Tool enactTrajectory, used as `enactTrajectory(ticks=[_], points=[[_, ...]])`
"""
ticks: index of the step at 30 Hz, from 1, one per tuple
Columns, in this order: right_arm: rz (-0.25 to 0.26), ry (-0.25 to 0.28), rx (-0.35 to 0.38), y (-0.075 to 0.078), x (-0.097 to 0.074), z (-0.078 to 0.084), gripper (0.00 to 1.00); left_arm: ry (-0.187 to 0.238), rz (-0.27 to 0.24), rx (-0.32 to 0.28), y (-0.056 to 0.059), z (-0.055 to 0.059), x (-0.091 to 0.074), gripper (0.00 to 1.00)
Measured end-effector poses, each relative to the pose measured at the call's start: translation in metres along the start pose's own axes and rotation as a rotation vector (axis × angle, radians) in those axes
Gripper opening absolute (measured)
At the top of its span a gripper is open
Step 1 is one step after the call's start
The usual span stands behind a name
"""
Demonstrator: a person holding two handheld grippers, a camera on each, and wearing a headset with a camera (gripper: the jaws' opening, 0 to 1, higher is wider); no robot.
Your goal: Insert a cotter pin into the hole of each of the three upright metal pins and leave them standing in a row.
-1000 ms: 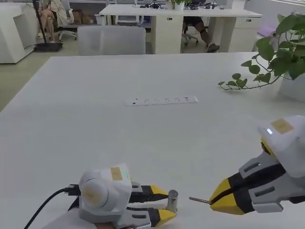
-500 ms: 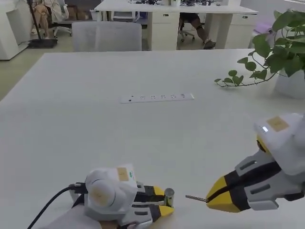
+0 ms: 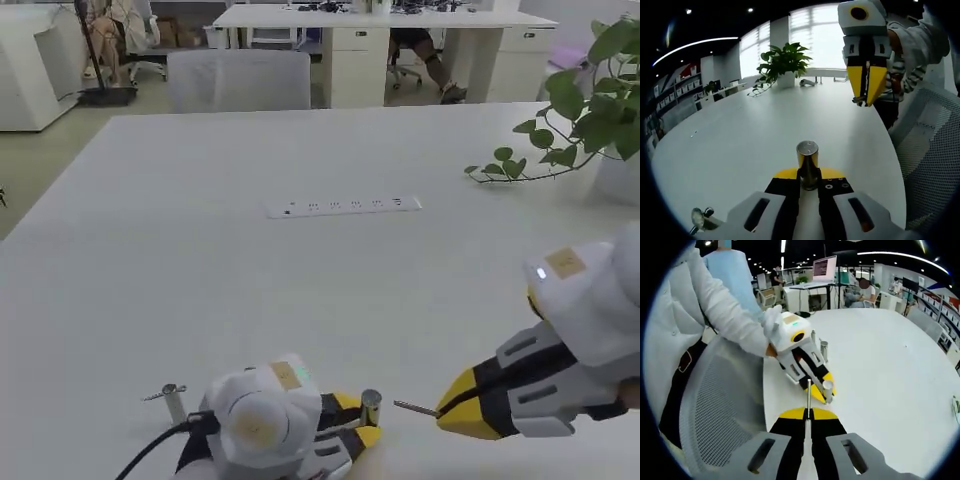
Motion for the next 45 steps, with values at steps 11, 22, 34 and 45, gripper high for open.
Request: enactTrajectory(ticks=[11, 22, 34, 45], points=[[0.084, -0.063, 0.067, 0.010, 0.011, 0.004, 0.04, -0.017, -0.108, -0.123, -0.001, -0.003, 0.003, 0.11], [0.151, -0.131, 0.124, 0.013, 0.025, 0.010, 0.04, -0.018, -0.169, -0.196, 0.000, -0.005, 0.007, 0.11], [0.180, -0.131, 0.230, 0.018, 0.027, 0.017, 0.04, -0.008, -0.183, -0.234, 0.001, -0.006, 0.010, 0.11], [0.180, -0.151, 0.250, 0.021, 0.028, 0.019, 0.03, -0.006, -0.182, -0.237, 0.001, -0.005, 0.011, 0.11]])
Point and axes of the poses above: the centre of the closed fingertips' face, and the gripper's own axes: x roughly forward along the fingers, y roughly to its right, z roughly out of its underside, the point moved 2 cm from there along -x, roughly backward along the fingers, and after that the axes turned 14 degrees about -y, right-handed, at the moved point
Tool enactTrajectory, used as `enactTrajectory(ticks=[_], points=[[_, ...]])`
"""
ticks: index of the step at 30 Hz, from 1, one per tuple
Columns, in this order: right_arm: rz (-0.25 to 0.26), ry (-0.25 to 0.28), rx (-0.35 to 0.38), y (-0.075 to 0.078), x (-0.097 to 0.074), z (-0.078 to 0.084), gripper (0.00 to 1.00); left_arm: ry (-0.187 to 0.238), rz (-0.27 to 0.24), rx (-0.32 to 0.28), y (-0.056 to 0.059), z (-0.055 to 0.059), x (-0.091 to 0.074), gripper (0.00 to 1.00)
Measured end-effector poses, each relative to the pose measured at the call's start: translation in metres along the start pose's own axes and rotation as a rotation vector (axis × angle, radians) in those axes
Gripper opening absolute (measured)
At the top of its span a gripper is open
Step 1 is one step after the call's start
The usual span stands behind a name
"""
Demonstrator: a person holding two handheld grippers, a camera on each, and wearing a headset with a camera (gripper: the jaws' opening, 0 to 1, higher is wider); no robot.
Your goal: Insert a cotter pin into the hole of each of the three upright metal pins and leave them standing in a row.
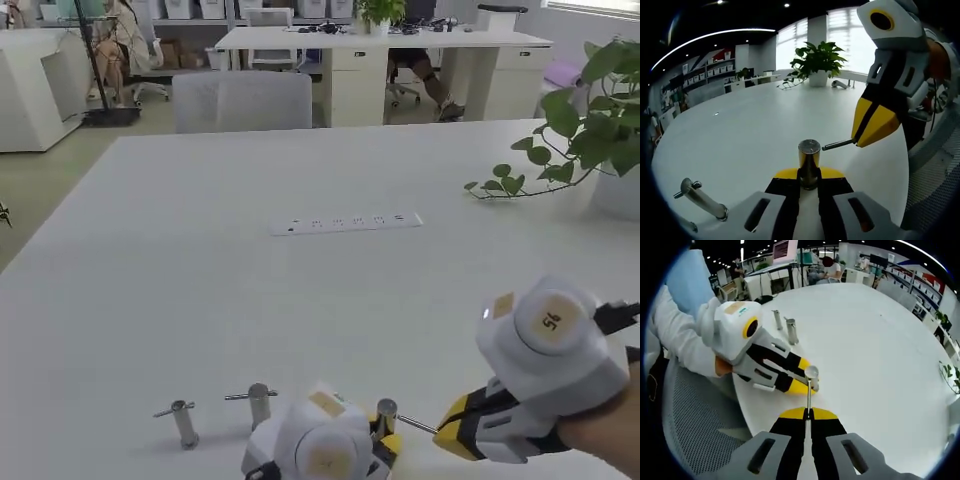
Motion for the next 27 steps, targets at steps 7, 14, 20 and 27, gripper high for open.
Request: enactTrajectory(ticks=[7, 14, 20, 27], points=[[-0.001, -0.006, 0.001, 0.0002, 0.0006, -0.0015, 0.03, 0.002, 0.000, 0.000, -0.0002, -0.0005, 0.0003, 0.11], [-0.004, -0.011, 0.007, 0.0013, 0.0017, -0.0025, 0.03, 0.002, 0.001, 0.001, -0.0007, -0.0018, 0.0002, 0.11], [-0.009, -0.013, 0.016, 0.0024, 0.0018, -0.0036, 0.04, 0.002, 0.000, 0.002, -0.0009, -0.0019, 0.0014, 0.11], [-0.015, -0.025, 0.034, 0.0020, 0.0026, -0.0047, 0.04, 0.003, 0.000, 0.002, -0.0010, -0.0028, 0.0015, 0.11]])
Point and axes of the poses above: the centre of the closed fingertips' face, and the gripper's own axes: x roughly forward along the fingers, y roughly to its right, z roughly out of its underside, the point moved 2 cm from there along -x, roughly backward along the fingers, and after that the axes turned 14 degrees about -y, right-handed, at the moved point
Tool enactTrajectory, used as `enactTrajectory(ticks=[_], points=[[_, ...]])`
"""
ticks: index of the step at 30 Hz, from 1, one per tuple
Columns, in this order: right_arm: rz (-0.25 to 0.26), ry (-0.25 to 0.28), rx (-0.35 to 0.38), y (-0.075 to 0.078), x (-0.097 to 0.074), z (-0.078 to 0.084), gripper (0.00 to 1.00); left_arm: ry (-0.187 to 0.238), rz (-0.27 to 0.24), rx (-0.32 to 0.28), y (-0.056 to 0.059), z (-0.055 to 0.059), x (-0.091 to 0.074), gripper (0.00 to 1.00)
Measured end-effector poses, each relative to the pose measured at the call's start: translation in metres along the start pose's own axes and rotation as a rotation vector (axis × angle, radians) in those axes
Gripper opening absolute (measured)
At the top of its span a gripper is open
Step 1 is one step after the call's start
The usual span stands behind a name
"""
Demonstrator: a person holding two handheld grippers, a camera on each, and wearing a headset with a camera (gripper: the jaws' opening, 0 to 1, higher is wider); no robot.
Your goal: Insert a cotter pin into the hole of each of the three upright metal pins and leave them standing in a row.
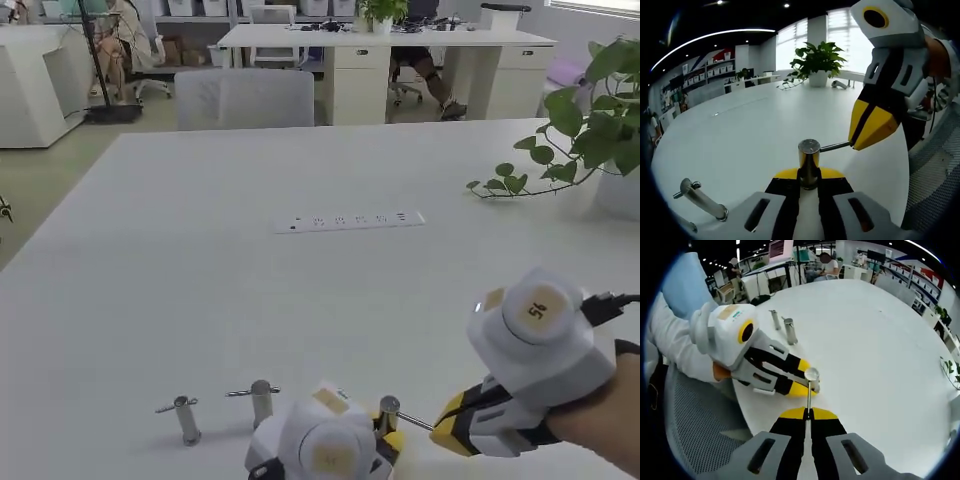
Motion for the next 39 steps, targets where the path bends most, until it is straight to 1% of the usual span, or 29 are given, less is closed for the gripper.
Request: enactTrajectory(ticks=[9, 11, 15, 17, 21, 28, 32, 39], points=[[-0.008, -0.017, 0.061, -0.002, 0.002, 0.000, 0.04, 0.000, -0.003, -0.002, -0.001, 0.000, 0.001, 0.11], [0.000, -0.019, 0.059, -0.003, 0.003, 0.000, 0.03, -0.001, -0.004, -0.002, 0.000, 0.001, 0.001, 0.11], [0.002, -0.023, 0.077, -0.005, 0.003, 0.000, 0.04, 0.000, -0.004, -0.005, 0.000, 0.001, 0.001, 0.11], [-0.005, -0.027, 0.100, -0.007, 0.004, 0.000, 0.04, 0.000, -0.004, -0.004, 0.000, 0.001, 0.002, 0.11], [-0.008, -0.025, 0.117, -0.008, 0.003, -0.002, 0.04, 0.000, -0.005, -0.003, 0.001, 0.001, 0.002, 0.11], [-0.009, -0.029, 0.126, -0.008, 0.003, -0.003, 0.04, 0.000, -0.007, -0.003, 0.001, 0.002, 0.002, 0.11], [-0.020, -0.025, 0.146, -0.010, 0.002, -0.005, 0.04, 0.000, -0.008, -0.001, 0.001, 0.002, 0.002, 0.11], [-0.018, -0.028, 0.146, -0.010, 0.005, -0.005, 0.04, 0.001, -0.007, -0.003, 0.001, 0.003, 0.001, 0.11]])
Point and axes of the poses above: the centre of the closed fingertips' face, and the gripper's own axes: x roughly forward along the fingers, y roughly to its right, z roughly out of its underside, the point moved 2 cm from there along -x, roughly backward along the fingers, and after that the axes turned 14 degrees about -y, right-handed, at the moved point
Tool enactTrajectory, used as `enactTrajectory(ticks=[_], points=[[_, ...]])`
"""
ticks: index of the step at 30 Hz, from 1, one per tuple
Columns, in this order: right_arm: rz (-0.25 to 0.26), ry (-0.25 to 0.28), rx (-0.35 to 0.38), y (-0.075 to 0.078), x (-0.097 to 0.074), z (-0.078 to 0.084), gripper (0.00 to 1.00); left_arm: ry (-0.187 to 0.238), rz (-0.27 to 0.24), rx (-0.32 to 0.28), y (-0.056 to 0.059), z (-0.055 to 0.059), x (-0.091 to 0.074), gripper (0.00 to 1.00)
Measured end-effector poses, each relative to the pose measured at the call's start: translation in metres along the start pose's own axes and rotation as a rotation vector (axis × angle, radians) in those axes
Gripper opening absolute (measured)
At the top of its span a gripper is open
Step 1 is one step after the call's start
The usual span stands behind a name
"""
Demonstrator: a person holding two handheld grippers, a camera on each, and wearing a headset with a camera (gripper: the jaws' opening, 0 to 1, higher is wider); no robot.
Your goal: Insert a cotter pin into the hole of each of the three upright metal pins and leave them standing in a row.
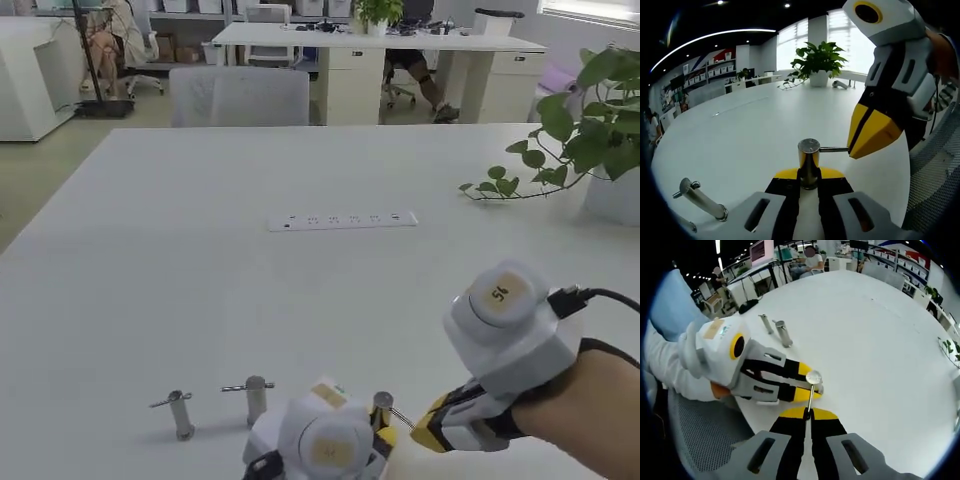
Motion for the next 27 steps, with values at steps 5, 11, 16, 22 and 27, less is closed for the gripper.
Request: enactTrajectory(ticks=[5, 11, 16, 22, 27], points=[[-0.003, 0.002, 0.010, 0.000, 0.002, -0.004, 0.04, 0.001, 0.001, 0.000, 0.000, 0.000, 0.000, 0.11], [-0.007, 0.008, 0.019, 0.002, 0.005, -0.010, 0.04, 0.001, 0.001, 0.001, -0.001, 0.000, 0.001, 0.11], [-0.008, 0.011, 0.024, 0.004, 0.007, -0.016, 0.04, 0.001, 0.002, 0.001, -0.001, -0.001, 0.001, 0.11], [-0.009, 0.012, 0.027, 0.006, 0.008, -0.022, 0.04, 0.001, 0.003, 0.001, -0.001, -0.002, 0.001, 0.11], [-0.010, 0.016, 0.034, 0.007, 0.009, -0.027, 0.04, 0.002, 0.003, 0.000, -0.001, -0.002, 0.002, 0.11]])
Point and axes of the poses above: the centre of the closed fingertips' face, and the gripper's own axes: x roughly forward along the fingers, y roughly to its right, z roughly out of its underside, the point moved 2 cm from there along -x, roughly backward along the fingers, and after that the axes turned 14 degrees about -y, right-handed, at the moved point
